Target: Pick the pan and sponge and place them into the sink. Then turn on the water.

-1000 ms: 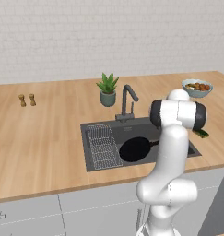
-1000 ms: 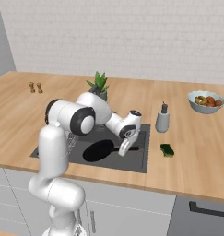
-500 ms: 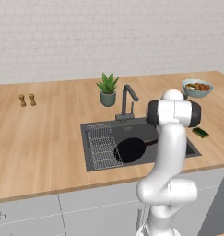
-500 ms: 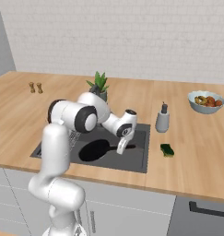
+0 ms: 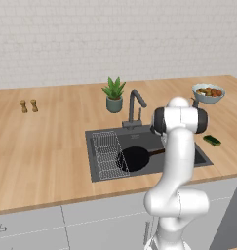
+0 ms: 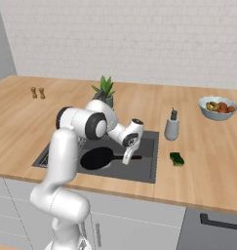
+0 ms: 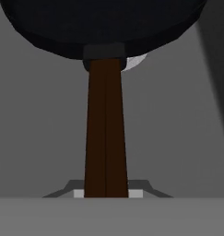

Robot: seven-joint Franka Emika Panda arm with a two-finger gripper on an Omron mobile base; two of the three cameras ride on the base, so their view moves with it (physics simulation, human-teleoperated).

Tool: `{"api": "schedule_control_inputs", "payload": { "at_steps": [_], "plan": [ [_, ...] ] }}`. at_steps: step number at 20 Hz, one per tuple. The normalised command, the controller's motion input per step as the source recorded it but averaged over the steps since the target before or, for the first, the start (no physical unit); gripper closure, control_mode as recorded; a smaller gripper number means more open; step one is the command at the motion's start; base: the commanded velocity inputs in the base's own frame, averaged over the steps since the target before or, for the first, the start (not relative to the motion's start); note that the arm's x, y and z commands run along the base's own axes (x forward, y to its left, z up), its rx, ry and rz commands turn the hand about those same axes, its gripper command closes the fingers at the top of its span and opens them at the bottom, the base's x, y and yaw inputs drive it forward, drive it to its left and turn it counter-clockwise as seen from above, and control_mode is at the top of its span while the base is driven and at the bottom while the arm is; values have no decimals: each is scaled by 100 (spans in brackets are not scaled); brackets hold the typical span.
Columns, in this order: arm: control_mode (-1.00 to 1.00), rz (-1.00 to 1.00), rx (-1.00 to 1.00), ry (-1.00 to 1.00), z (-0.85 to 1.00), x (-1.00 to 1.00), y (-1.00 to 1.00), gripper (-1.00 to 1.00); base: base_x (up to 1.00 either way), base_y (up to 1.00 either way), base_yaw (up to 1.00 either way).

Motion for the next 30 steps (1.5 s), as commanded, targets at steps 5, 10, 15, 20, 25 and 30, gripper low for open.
{"api": "schedule_control_inputs", "payload": {
  "at_steps": [5,10,15,20,25,30],
  "plan": [
    [-100,1,0,-4,-41,27,-4,100,0,0,0],
    [-100,0,-1,0,-38,37,-2,100,0,0,0],
    [-100,2,-3,-1,-23,44,-1,100,0,0,0],
    [-100,2,0,0,-8,52,-3,100,0,0,0],
    [-100,0,0,3,-3,12,0,100,0,0,0],
    [-100,0,0,1,6,0,0,-100,0,0,0]
  ]
}}
